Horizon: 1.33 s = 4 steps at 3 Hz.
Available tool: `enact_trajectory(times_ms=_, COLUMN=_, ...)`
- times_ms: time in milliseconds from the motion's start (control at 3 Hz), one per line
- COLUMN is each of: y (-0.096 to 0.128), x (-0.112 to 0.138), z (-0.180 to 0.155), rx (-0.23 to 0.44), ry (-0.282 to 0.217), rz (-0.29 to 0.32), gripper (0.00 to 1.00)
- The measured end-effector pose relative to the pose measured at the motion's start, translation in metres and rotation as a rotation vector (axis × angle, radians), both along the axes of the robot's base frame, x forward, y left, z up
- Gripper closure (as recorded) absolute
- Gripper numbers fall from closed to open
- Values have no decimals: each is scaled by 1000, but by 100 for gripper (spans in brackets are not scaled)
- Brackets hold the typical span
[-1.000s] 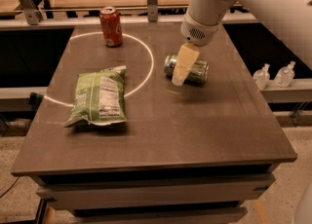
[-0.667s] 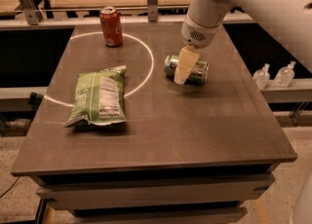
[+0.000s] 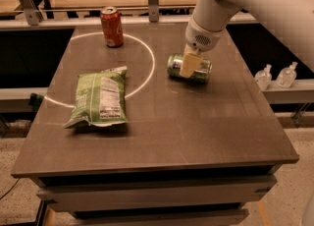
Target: Place green can upright
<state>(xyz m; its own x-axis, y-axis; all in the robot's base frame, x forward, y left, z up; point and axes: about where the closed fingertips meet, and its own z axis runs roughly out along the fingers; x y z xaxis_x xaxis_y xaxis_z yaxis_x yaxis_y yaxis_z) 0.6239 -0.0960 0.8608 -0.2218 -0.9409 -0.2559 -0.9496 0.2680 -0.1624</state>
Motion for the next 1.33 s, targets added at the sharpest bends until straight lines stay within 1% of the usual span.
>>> enact_trajectory(times_ms=333, y=-7, x=0, z=2, rx=3, ry=2, rz=13, gripper=62)
enact_trajectory(times_ms=667, y=-10, x=1, z=6, rx=2, ry=-11, rz=27, gripper=64)
enact_trajectory(times_ms=1000, y=-9, x=0, z=9, rx=0, ry=-24, rz=55, gripper=88)
enact_trajectory(times_ms=1333, y=-8, x=-1, z=17, rx=42, ry=-27, rz=68, gripper=100)
